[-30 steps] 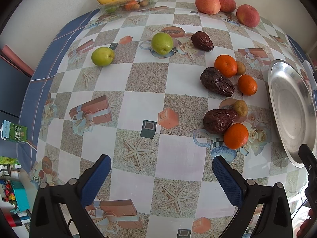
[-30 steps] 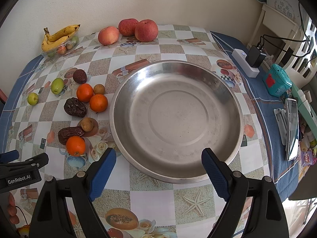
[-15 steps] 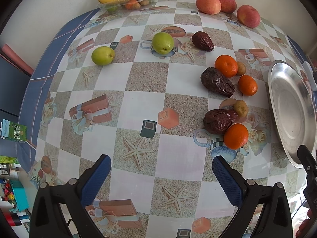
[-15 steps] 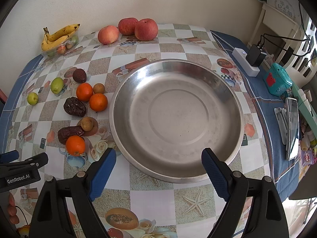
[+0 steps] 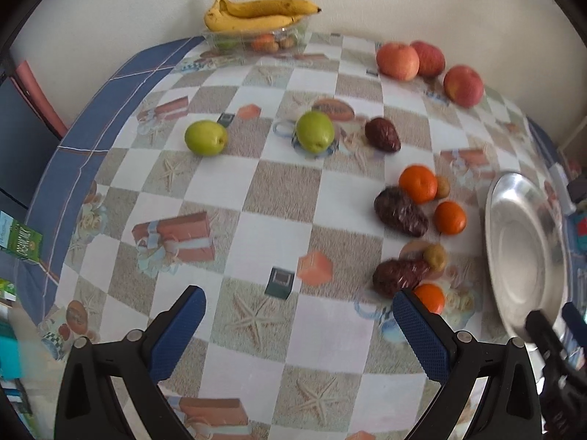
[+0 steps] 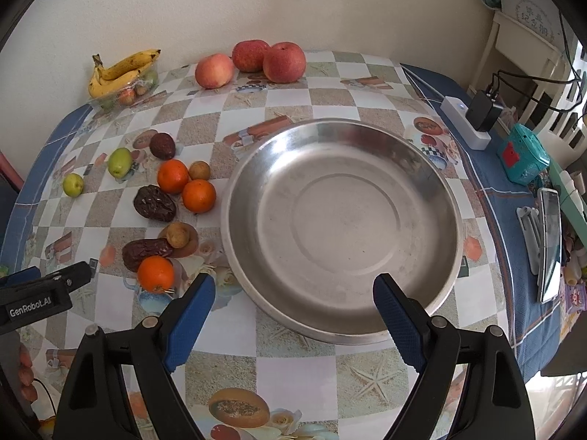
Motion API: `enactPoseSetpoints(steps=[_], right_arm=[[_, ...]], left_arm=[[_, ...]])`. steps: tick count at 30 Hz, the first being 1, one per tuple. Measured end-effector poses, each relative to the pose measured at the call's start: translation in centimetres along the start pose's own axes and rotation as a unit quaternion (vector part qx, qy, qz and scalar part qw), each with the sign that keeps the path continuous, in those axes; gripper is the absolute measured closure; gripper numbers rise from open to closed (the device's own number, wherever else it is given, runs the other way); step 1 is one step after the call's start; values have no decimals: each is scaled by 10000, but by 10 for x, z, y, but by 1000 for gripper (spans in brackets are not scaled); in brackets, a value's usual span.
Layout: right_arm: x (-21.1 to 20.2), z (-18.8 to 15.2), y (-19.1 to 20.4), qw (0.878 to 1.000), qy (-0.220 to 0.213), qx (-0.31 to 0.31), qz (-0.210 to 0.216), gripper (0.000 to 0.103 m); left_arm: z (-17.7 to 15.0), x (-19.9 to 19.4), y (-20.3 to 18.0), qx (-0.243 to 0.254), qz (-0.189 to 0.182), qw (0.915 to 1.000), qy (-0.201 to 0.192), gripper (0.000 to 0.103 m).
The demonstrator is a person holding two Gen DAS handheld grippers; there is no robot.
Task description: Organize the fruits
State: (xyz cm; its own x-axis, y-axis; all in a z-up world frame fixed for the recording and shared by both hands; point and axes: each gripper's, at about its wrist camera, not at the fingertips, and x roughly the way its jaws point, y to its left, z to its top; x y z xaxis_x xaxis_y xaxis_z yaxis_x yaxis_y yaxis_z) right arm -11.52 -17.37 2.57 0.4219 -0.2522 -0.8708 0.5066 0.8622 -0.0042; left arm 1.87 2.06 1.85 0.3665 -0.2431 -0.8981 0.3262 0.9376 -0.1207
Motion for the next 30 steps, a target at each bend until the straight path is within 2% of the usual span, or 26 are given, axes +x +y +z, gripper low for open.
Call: enactPoseSetpoints(steps=[2,6,7,12,16,18,19,24,28,30], right_arm=[[-4,2,9,9996,-143,-134,201,14],[-5,5,30,9974,-247,-431,523,15],[-3,7,34,9969,-229,-453,595,15],[5,10,56,9934,-89,-650,943,15],[13,7,75,9900,53,-1044,947,16],[19,7,82,9885,161,-1157,963,21],[22,7,84,9878,221,-1184,985,26],[39,6,93,9847,520,-1280,1066,29],[51,3,98,9825,722,-1342,1068,42],[56,2,101,9814,795,-1362,1092,43]], left_arm=[[8,-1,1,-84,-101,9999,23,0],[19,-7,3,-92,-62,9995,-292,0],[21,-6,2,-79,-92,9996,-269,0],[24,16,3,-229,-434,9983,317,0],[22,29,-3,-58,-248,9986,457,1],[21,37,-8,76,-229,9981,559,2],[21,40,-9,108,-278,9977,614,3],[22,53,-15,129,-531,9941,932,11],[21,63,-19,155,-630,9909,1177,14],[21,67,-22,158,-761,9885,1295,17]])
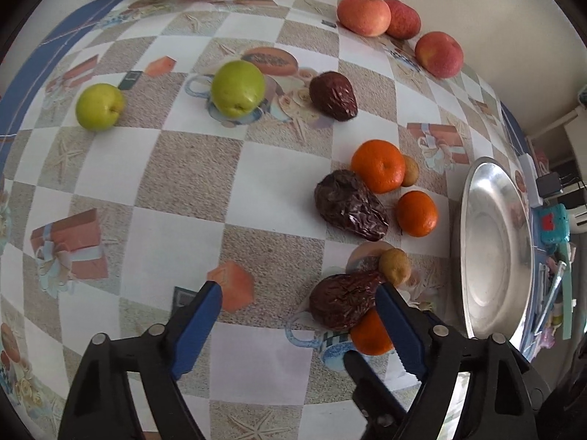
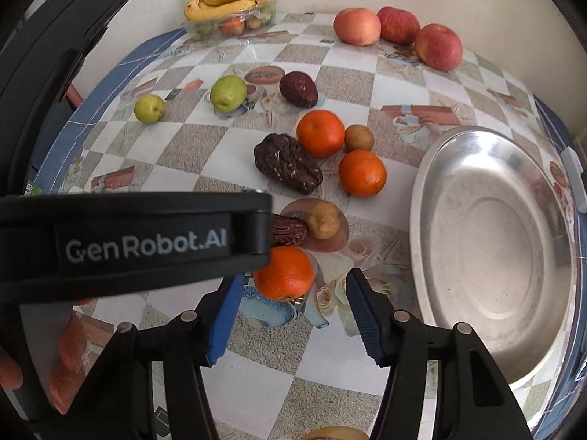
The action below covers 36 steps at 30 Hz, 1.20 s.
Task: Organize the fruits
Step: 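Grasp an orange with the right tool while the left tool grasps a dark dried date, then carry the orange and date into the steel bowl and open both tools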
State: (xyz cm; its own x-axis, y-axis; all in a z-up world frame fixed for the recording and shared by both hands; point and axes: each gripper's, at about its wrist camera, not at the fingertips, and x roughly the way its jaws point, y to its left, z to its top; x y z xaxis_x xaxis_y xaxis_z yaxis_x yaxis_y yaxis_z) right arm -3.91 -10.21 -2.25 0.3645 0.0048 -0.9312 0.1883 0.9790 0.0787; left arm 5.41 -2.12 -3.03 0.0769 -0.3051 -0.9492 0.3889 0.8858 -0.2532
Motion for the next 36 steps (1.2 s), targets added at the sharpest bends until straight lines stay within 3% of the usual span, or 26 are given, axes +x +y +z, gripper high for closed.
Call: enactPoseSetpoints(steps=[3,7,14,19,24,29,36], right_arm=[[5,1,4,9999,45,-111,39,47],[7,3,3,9999,66,-81,111,64],[5,0,-3,9999,105,61,108,66],[1,-2,-22,9992,122,386,44,66],[-5,-4,-34,9981,83,607,38,66],[-22,-4,-40,9971,-158,705,246,66],[-48,-3,-41,9949,-612,756,253,66]], left_arm=[[1,5,-4,63,-51,9999,81,25],[0,9,-7,76,-212,9996,198,32],[-4,10,-11,93,-608,9975,345,62],[-6,7,-4,-72,-542,9980,313,62],[-7,-7,17,-417,-166,9990,13,63],[-6,-29,31,-759,-427,9954,-389,63],[-6,-45,-1,-434,-619,9950,-652,63]])
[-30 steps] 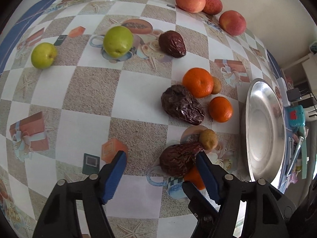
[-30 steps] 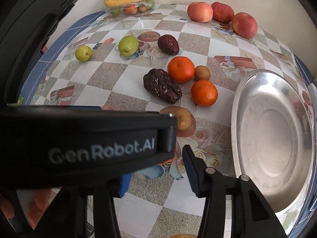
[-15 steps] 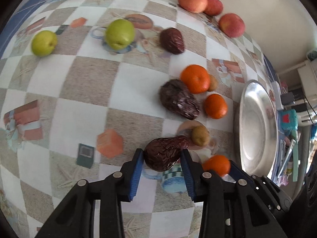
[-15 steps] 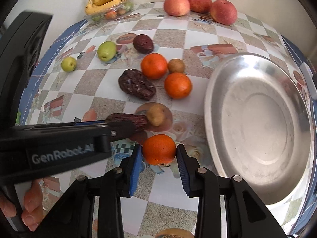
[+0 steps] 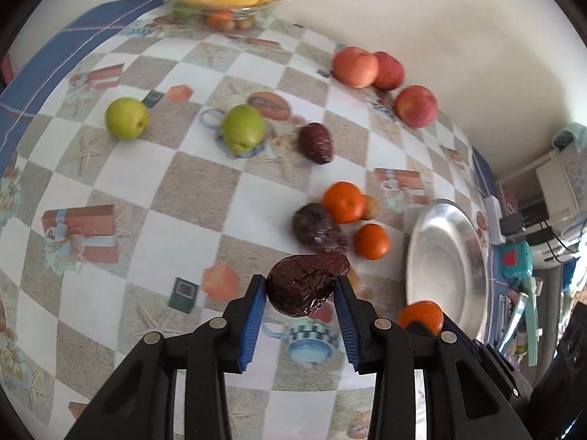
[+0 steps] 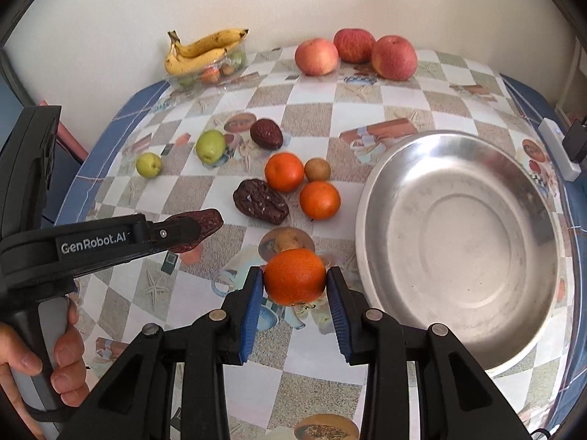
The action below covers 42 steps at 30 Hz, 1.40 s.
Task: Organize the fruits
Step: 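Carry the orange and date into the steel bowl and open both tools, then grasp a wrinkled dried date with the left tool while the right tool grasps a brown kiwi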
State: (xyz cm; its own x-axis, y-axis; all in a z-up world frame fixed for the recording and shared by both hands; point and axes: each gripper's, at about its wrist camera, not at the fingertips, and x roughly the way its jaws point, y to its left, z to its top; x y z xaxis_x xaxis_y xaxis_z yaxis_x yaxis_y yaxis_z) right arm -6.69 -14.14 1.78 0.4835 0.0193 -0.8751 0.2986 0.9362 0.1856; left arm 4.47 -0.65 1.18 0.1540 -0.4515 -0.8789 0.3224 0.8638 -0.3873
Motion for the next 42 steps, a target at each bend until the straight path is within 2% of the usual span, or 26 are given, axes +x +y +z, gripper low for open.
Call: enactPoseSetpoints(steps=[3,11,17,19,21,25,26,28,30,31,32,34,36,39,41,42], right_arm=[[-6,2,-9,9997,-100,167,-158,66],[-11,-1,-64,9893,-16,959,-1102,66],[-21,-9,-97,9808,-124,1498,-1242,66],[-24,-12,-105,9777,-137,1619,-1331,65],[-25,-14,-112,9759,-138,1760,-1280,65],[-24,-15,-117,9734,-103,1932,-1228,65],[-24,-15,-117,9735,-117,1931,-1222,65],[-26,-15,-115,9742,-154,1893,-1216,65],[-26,-15,-114,9749,-164,1849,-1227,64],[-25,-15,-113,9750,-151,1838,-1238,63],[-24,-15,-112,9752,-126,1826,-1247,56],[-22,-15,-111,9757,-82,1798,-1250,45],[-20,-14,-108,9769,-64,1727,-1254,45],[-18,-12,-100,9802,-46,1523,-1263,41],[-17,-11,-94,9828,-68,1369,-1234,24],[-17,-10,-90,9841,-92,1295,-1213,22]], left_arm=[[-5,1,-26,302,-82,9995,14,63],[-23,23,-90,970,-293,9945,250,63],[-28,41,-111,1067,-568,9918,408,61],[-30,44,-113,1076,-645,9909,492,57],[-30,45,-110,1046,-605,9914,509,45],[-28,44,-99,891,-556,9932,500,44],[-27,44,-95,861,-478,9939,495,43],[-25,44,-88,829,-224,9952,460,36],[-23,44,-79,771,272,9959,377,20],[-22,43,-74,750,528,9953,327,19],[-21,43,-68,720,832,9935,275,17],[-19,42,-58,690,1186,9903,195,13],[-16,39,-48,664,1486,9867,44,0],[-11,29,-34,635,1783,9816,-239,0],[-7,24,-27,558,1916,9792,-377,0],[-5,22,-24,505,1943,9787,-421,0]])
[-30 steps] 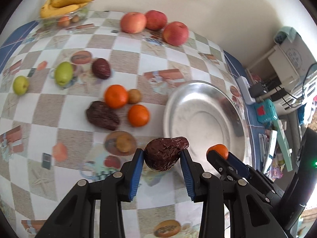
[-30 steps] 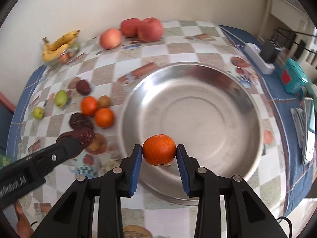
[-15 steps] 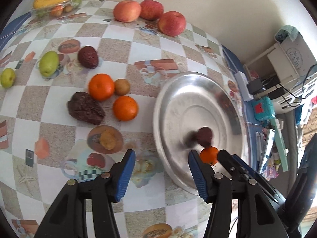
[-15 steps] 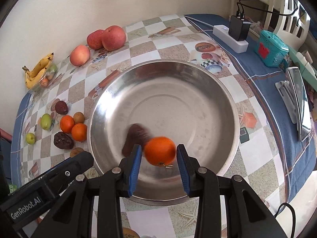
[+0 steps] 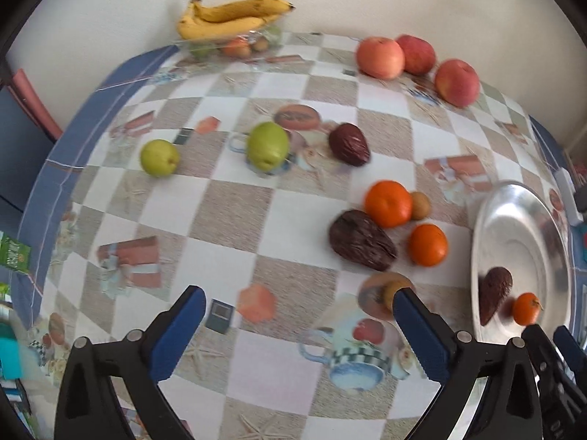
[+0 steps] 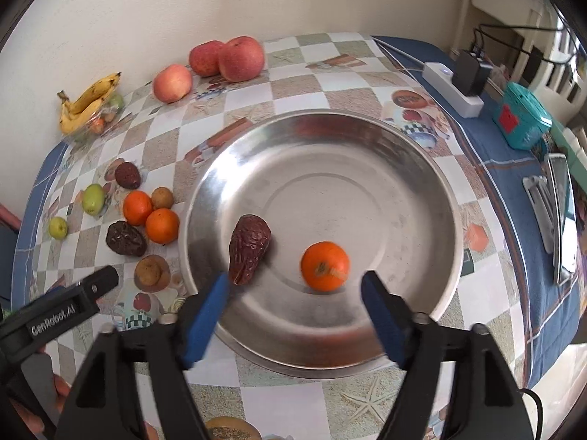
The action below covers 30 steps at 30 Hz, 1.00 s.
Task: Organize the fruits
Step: 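Grasp a wrinkled dried date with the left tool while the right tool grasps a brown kiwi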
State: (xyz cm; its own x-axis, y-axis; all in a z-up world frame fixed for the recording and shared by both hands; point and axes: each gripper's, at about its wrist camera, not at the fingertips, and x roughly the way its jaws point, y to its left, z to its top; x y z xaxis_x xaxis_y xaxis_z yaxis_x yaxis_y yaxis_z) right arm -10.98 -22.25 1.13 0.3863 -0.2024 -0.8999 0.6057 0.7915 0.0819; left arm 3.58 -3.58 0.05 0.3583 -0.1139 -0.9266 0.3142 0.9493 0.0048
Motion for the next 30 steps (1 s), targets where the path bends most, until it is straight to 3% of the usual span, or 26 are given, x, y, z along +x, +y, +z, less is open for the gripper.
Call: enactPoseSetpoints(steps=[5,14,19,30], right_arm=[[-4,0,17,9988,-184,-362,271,12],[-23,4,49,9901,-872,-876,671,11],[-18,4,65,9872,-738,-1172,788,11],[-1,15,90,9860,-599,-1196,992,11]], left_arm=[[6,-4,12,-266,50,9995,-182,0],[16,-10,16,-342,480,9979,-269,0],[21,-4,21,-560,371,9977,-57,0],[45,4,48,-943,-185,9951,-253,0]])
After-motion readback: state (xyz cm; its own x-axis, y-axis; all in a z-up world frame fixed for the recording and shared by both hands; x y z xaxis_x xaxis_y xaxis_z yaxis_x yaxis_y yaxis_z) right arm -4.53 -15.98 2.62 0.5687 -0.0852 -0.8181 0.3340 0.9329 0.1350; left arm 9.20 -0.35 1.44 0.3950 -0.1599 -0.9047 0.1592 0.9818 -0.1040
